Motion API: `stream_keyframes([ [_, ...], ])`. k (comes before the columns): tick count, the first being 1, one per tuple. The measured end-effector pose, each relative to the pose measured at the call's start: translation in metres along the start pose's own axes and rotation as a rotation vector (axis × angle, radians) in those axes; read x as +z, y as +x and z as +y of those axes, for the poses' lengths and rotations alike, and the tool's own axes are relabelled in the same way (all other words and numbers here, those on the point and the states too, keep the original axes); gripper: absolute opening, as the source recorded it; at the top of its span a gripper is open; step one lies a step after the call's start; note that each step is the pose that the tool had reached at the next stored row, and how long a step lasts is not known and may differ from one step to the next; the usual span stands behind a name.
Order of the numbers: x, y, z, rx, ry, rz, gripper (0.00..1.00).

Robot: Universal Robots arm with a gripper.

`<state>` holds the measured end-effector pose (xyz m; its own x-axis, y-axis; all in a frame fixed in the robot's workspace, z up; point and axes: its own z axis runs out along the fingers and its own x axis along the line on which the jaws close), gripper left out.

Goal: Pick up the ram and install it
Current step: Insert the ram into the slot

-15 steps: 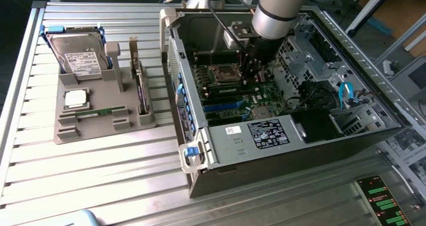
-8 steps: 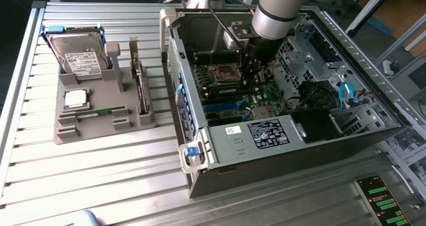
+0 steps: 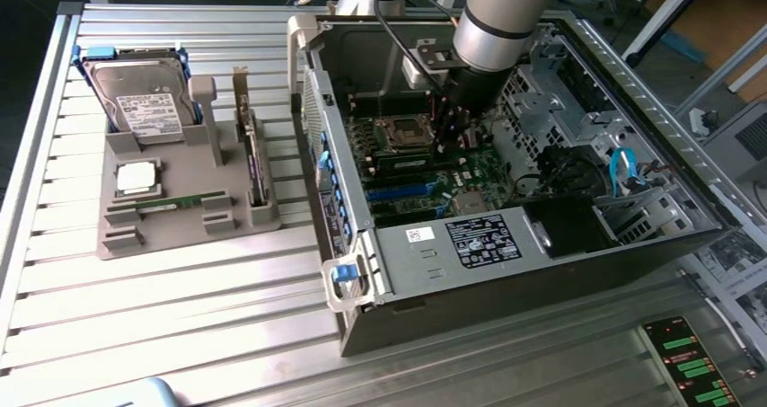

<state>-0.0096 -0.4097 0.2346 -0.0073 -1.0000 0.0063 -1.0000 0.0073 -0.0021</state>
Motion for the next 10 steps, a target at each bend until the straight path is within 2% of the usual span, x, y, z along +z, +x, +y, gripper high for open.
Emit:
stream_keyframes([
  [3, 0.0001, 0.0000, 0.0000, 0.000, 0.0002, -0.0001, 0.13],
  [4, 0.0000, 0.0000, 0.0000, 0.000, 0.0001, -0.0001, 0.19],
  [10, 0.0000, 0.0000, 0.0000, 0.000, 0.0001, -0.0001, 0.19],
])
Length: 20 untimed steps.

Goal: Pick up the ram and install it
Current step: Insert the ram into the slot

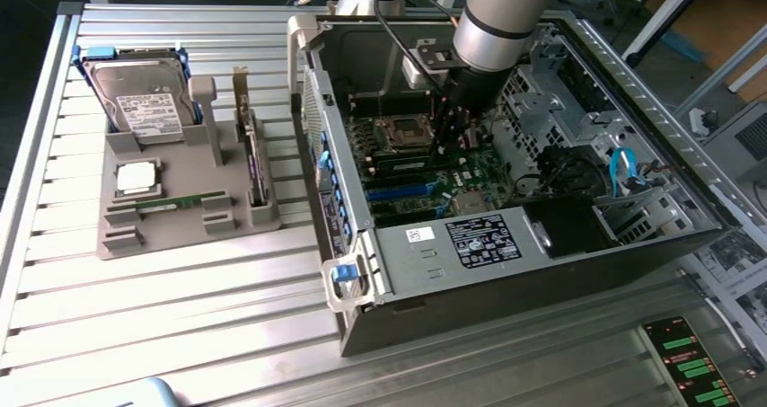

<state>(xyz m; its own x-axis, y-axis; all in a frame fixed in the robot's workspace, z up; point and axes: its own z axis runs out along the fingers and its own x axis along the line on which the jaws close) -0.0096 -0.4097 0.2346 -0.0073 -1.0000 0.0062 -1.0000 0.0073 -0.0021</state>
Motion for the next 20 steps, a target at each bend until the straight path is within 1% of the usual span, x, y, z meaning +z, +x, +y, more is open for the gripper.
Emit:
stream_keyframes([
  [9, -0.0014, 0.000, 0.0000, 0.000, 0.0000, 0.0000, 0.19],
  [15, -0.0100, 0.000, 0.0000, 0.000, 0.0000, -0.0002, 0.19],
  [20, -0.0222, 0.000, 0.0000, 0.000, 0.0000, 0.0000, 0.19],
])
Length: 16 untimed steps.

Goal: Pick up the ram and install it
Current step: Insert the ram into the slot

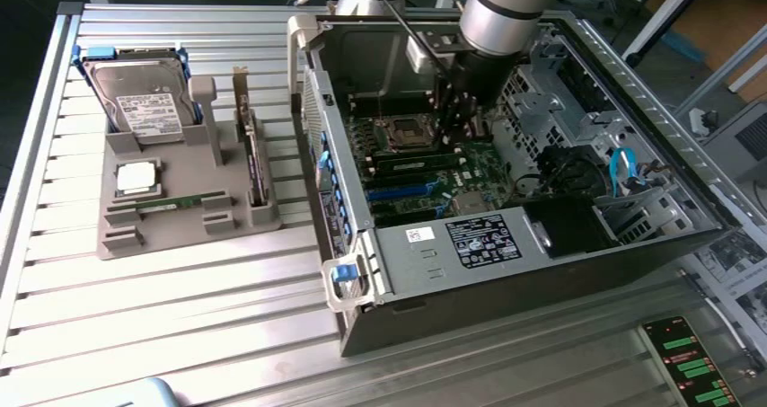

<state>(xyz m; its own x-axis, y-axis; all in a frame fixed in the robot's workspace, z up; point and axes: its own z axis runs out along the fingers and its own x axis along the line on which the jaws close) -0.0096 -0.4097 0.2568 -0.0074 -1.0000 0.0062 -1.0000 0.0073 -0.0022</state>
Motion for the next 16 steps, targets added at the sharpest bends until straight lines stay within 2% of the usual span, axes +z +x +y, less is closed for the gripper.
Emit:
stream_keyframes([
  [16, -0.0470, 0.000, -0.0001, 0.000, 0.0000, -0.0001, 0.19],
])
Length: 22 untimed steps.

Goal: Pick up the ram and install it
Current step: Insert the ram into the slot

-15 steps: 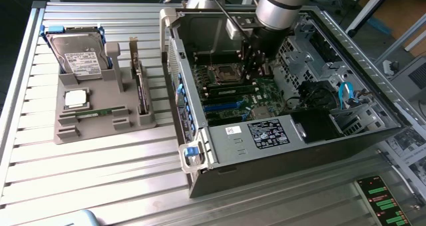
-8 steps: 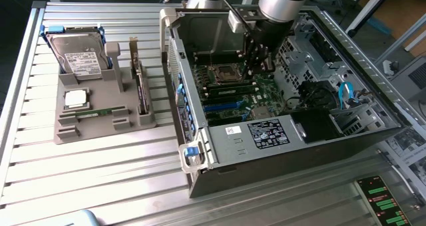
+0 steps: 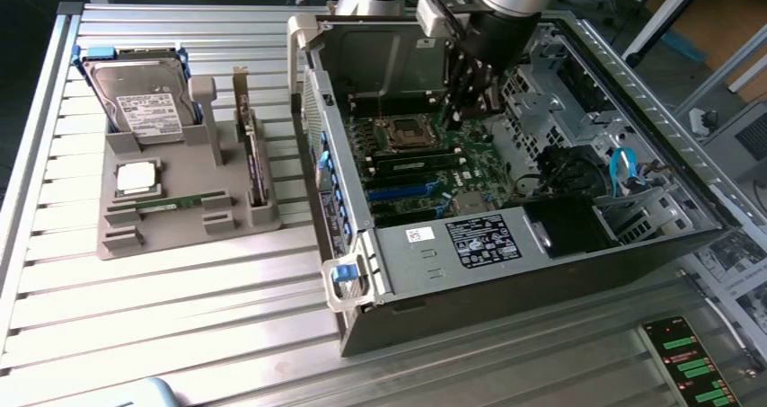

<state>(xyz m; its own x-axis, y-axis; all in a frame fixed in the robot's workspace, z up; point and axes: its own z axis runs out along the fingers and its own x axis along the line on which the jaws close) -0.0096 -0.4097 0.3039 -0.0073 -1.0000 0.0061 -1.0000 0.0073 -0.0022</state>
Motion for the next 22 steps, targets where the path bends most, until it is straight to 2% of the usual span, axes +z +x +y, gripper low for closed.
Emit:
stream_keyframes([
  [10, -0.0267, 0.000, -0.0001, 0.000, 0.0000, 0.0000, 0.19],
  [15, -0.0291, 0.000, -0.0001, 0.000, -0.0002, 0.0004, 0.19],
  [20, -0.0370, 0.000, -0.0001, 0.000, -0.0001, 0.0002, 0.19],
  [22, -0.0373, 0.000, -0.0001, 0.000, 0.0000, 0.0000, 0.19],
])
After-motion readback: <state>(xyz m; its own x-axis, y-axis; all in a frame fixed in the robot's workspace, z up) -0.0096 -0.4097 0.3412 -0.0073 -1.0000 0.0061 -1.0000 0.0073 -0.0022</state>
